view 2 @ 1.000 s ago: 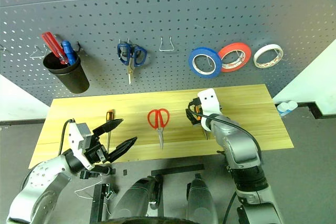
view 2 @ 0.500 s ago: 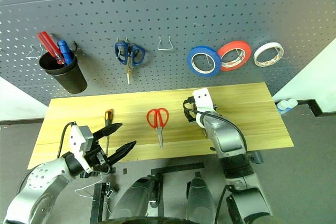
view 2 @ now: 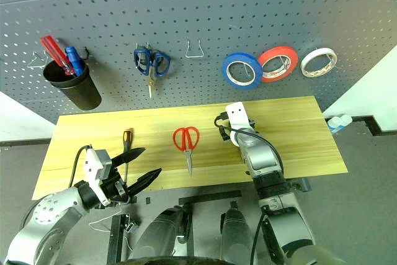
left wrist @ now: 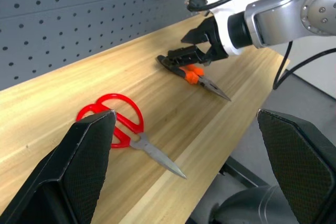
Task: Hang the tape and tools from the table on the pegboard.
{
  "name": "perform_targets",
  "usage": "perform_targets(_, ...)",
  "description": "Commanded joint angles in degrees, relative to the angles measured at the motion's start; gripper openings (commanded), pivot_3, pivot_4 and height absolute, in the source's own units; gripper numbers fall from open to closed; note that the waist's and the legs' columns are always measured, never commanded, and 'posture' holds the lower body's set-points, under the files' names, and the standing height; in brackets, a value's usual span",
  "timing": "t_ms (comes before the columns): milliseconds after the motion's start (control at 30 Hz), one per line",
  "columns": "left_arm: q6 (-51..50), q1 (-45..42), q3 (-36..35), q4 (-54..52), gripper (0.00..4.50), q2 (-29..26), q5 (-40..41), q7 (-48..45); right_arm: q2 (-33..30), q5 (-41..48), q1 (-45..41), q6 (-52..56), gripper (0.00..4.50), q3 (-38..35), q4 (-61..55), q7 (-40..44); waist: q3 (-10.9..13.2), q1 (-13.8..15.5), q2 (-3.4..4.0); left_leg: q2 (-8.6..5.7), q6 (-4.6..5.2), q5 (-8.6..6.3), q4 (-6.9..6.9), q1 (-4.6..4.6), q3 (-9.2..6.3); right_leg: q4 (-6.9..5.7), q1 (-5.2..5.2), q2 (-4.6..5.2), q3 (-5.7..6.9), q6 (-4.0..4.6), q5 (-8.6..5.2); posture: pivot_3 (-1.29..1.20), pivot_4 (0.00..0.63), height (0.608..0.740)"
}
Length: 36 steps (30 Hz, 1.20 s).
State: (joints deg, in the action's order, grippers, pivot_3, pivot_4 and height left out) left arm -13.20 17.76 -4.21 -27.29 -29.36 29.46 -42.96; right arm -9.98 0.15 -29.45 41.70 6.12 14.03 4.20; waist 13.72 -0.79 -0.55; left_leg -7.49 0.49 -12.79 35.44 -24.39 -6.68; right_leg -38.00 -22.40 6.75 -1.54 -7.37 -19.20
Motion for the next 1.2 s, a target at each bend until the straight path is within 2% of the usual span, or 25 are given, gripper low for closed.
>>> perform_targets(33, 0.12, 0.35, -0.66, -2.32, 4.5, -0.35, 0.61, -0.2, 1.12, -0.53, -0.41, 0.99, 4.48, -1.04, -1.26, -1.05, 0.04, 0.0, -0.01, 0.0, 0.0, 0.0, -0.02, 0.0, 0.0, 0.02, 0.0, 0.0, 0.0, 0.0, 0.0, 0.06, 0.28, 0.74)
perform_targets(467, -0.38, 0.57, -0.48, -2.77, 4.5, -0.43, 0.58, -0.24, 1.65, -0.62, -0.94, 5.92, 4.48, -1.82, -1.33, -1.68, 0.09, 0.0, 0.0, 0.0, -0.04, 0.02, -0.19, 0.0, 0.01, 0.06, -0.08, 0.01, 0.0, 0.01, 0.0, 0.06, 0.274, 0.74)
perform_targets(1200, -1.56, 0.34, -0.43, -3.2, 4.5, -0.47, 0.29, -0.19, 3.19, -0.04, -5.26, 12.0, 4.48, -6.39, 5.25, -3.85, 0.2, -0.03, 0.02, 0.0, -0.04, 0.03, -0.28, 0.0, 0.01, 0.14, -0.09, 0.02, 0.0, 0.01, 0.0, 0.06, 0.278, 0.74)
